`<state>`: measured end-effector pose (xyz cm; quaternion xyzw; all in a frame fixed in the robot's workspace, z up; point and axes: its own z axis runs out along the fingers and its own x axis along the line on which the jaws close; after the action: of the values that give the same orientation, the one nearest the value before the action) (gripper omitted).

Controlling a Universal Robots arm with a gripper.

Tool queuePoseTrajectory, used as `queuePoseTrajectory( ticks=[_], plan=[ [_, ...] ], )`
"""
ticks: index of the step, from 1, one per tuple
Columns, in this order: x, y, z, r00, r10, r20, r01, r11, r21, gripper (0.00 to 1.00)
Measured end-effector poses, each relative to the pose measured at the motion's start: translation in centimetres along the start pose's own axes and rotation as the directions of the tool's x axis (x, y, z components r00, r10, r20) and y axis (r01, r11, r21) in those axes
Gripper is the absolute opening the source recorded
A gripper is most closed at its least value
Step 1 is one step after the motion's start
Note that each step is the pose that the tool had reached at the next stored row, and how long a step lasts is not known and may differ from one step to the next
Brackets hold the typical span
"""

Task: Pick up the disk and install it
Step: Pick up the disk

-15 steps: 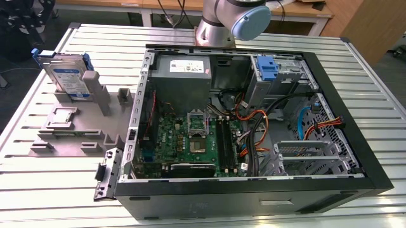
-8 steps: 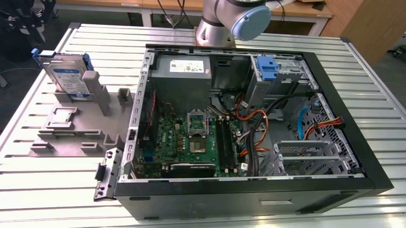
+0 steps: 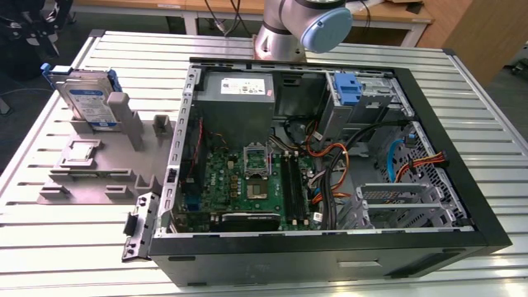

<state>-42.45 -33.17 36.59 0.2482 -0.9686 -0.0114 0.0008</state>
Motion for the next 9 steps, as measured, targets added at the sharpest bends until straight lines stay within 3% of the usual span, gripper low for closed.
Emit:
queuePoseTrajectory(
  ticks=[5, 9],
  plan=[
    [0.00, 0.00, 0.01, 0.9960, -0.090, -0.0020, 0.090, 0.9960, -0.0004, 0.10],
    [0.00, 0.00, 0.03, 0.9868, -0.162, -0.0035, 0.162, 0.9868, -0.0010, 0.10]
  ],
)
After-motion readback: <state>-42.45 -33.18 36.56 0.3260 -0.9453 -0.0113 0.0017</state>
